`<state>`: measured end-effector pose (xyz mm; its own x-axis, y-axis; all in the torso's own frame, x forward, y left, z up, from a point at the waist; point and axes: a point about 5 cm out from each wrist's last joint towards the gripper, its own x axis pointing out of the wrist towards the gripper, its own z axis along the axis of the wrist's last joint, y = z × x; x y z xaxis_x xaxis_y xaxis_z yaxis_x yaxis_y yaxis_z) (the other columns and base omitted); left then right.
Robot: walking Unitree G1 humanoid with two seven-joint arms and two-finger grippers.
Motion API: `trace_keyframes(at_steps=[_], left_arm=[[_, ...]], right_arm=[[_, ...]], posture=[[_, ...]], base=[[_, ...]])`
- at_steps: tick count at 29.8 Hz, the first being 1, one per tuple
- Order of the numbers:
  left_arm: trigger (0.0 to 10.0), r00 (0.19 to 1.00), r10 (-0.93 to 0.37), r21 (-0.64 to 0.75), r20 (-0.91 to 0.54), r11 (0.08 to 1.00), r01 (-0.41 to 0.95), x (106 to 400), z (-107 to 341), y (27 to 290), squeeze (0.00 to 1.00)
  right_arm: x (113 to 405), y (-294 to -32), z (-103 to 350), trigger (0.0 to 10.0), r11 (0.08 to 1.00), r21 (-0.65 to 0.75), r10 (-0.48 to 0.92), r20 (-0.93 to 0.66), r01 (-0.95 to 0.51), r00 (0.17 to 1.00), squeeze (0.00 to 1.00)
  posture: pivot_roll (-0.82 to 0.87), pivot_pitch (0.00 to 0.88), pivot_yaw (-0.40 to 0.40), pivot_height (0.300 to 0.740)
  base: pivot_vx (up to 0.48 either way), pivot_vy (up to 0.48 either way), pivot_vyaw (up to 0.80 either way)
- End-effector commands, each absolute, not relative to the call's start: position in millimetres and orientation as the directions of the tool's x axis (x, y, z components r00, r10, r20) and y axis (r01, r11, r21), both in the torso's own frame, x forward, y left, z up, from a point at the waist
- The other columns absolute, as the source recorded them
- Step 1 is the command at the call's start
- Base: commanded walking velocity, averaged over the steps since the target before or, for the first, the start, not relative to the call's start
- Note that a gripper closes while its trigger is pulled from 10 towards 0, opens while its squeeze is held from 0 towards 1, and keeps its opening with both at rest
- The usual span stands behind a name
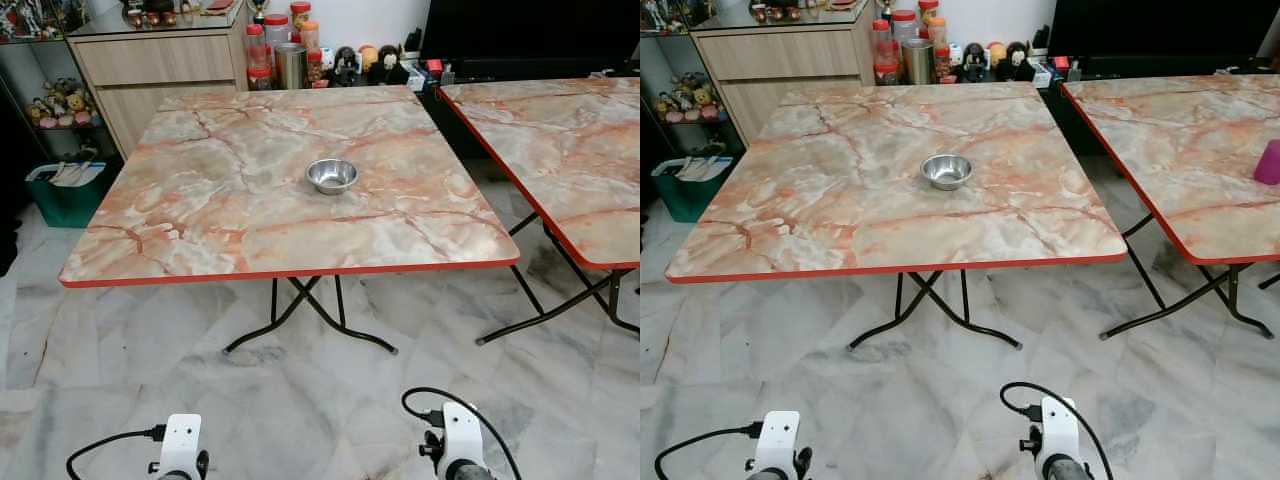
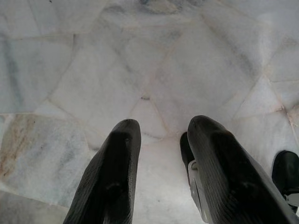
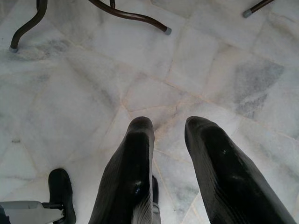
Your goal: Setting the table
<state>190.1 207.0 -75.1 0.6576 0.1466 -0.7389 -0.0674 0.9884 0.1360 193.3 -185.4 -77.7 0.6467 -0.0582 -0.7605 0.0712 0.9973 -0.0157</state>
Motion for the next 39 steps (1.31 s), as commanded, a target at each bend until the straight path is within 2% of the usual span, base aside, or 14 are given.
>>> trace_keyframes(at_steps=[1,39], left_arm=[[10.0,0.658,0.148,0.136,-0.738,0.988,-0.070,188.1,-75.5,209.3,0.00],[10.0,0.656,0.130,0.108,-0.744,0.991,-0.074,187.8,-77.0,202.5,0.00]], right_arm=[[193.7,-186.1,-77.2,10.0,0.997,-0.011,-0.061,-0.754,0.081,0.654,0.00],[193.0,-188.4,-77.3,10.0,0.997,-0.020,-0.064,-0.755,0.075,0.652,0.00]], posture=[[-0.01,0.000,0.007,0.740],[-0.02,0.000,-0.003,0.740]], base=[[0.000,0.000,0.00],[0.000,0.000,0.00]])
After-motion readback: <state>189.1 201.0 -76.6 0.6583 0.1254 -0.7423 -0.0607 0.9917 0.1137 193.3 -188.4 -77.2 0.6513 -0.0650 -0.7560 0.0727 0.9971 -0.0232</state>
